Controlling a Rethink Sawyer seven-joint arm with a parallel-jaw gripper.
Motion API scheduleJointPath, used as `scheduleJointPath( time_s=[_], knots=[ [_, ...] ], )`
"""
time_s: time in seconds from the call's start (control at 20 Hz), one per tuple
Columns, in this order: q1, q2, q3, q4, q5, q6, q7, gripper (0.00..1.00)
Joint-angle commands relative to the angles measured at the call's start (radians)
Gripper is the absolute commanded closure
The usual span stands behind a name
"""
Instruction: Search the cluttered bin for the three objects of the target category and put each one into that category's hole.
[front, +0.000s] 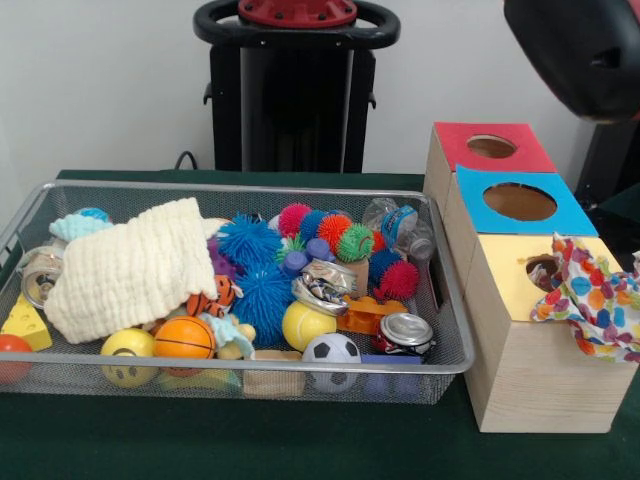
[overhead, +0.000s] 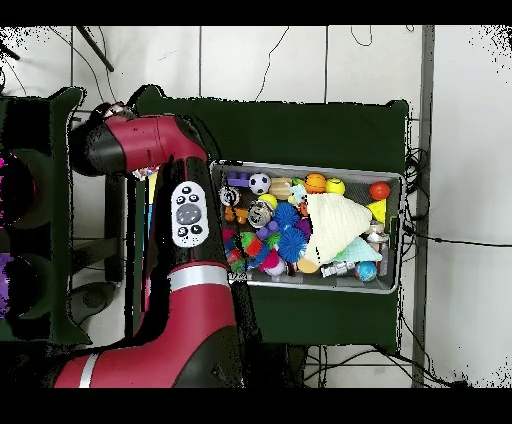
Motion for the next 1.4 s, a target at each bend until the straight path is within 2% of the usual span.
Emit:
scheduleJointPath(
  time_s=[0.05, 0.35, 0.6, 1.4],
  knots=[
    [-0.042, -0.051, 0.087, 0.045, -0.026, 0.186, -0.193, 0.0],
    [-0.064, -0.047, 0.109, 0.034, -0.024, 0.221, -0.215, 0.0],
    [-0.082, -0.091, 0.119, 0.045, -0.02, 0.277, -0.234, 0.0],
    [-0.202, -0.09, 0.214, -0.159, -0.06, 0.567, -0.435, 0.0]
  ],
)
